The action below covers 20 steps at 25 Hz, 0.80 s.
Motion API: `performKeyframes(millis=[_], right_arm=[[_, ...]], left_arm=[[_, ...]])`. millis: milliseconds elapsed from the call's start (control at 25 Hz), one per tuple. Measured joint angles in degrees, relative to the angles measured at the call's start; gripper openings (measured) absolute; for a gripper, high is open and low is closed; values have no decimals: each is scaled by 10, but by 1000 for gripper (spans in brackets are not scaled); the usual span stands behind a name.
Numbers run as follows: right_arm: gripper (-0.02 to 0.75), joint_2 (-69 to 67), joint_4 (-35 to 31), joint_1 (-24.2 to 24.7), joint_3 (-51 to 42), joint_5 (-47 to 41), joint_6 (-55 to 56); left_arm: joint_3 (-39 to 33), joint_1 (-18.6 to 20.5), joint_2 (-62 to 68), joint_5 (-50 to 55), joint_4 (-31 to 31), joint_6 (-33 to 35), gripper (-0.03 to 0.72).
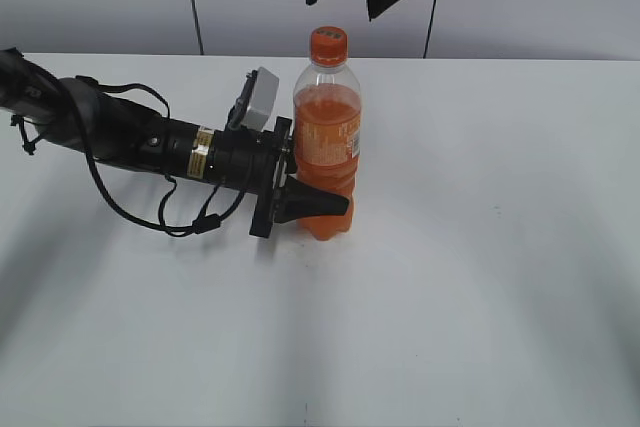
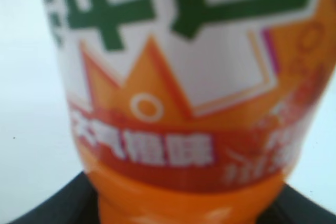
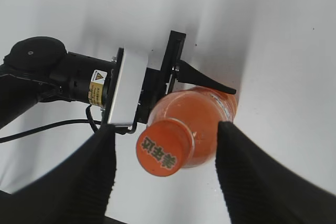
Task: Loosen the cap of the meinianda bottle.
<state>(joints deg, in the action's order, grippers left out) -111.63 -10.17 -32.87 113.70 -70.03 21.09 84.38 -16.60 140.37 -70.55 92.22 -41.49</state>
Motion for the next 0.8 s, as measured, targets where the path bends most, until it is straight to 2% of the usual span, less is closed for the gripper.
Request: performKeyframes(millis=[800], right_arm=[[449, -12, 1, -16, -8, 1, 3]], left_arm=[[0, 0, 0, 1, 0, -1, 394]])
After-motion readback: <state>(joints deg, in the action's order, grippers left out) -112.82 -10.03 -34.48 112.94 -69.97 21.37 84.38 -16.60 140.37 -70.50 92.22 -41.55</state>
